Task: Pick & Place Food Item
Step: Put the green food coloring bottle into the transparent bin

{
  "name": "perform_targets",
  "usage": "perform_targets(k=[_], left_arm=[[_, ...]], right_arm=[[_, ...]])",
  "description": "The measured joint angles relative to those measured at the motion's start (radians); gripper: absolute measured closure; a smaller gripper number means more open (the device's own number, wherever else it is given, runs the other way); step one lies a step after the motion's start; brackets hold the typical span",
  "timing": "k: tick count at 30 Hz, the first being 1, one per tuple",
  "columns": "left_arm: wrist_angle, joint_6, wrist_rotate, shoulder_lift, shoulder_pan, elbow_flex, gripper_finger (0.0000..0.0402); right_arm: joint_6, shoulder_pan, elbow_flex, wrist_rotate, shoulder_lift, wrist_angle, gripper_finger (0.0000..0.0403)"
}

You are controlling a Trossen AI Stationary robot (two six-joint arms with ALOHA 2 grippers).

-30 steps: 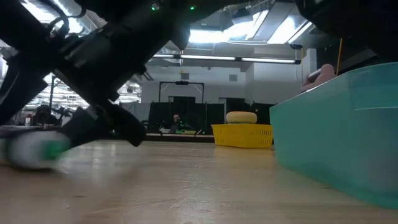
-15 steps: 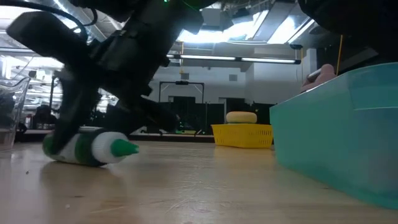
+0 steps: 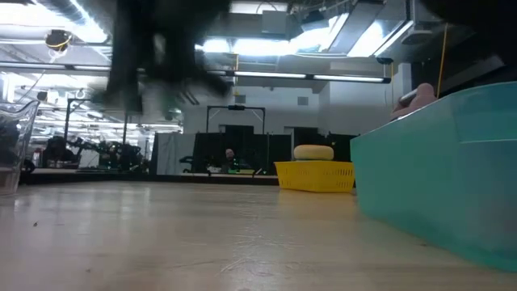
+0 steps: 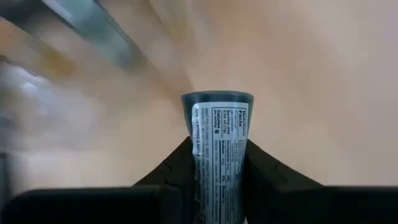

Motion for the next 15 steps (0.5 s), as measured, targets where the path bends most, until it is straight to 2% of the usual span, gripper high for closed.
perform_targets(k=[4,8,12,15], left_arm=[[-0.025,-0.003,-0.066,0.004,-0.013,0.000,0.0217],[-0.063,-0.020,-0.136,0.006,-0.021,0.000,0.0217],[-0.073,-0.004,-0.256,0.011,-0.017,-0.021,0.0217],[-0.073,-0.002,-0.287,0.011,-0.005,-0.047,0.0217]], right_arm=[[-0.073,0.033,0.010,0.161,-0.142,0.068,0.0312],[-0.204,0.088,0.003,0.427,-0.231,0.139,0.0312],[-0.457,0.166,0.012,0.719,-0.317,0.378,0.0312],[-0.682,0.213,0.009,0.811,-0.321,0.588,0.0312]])
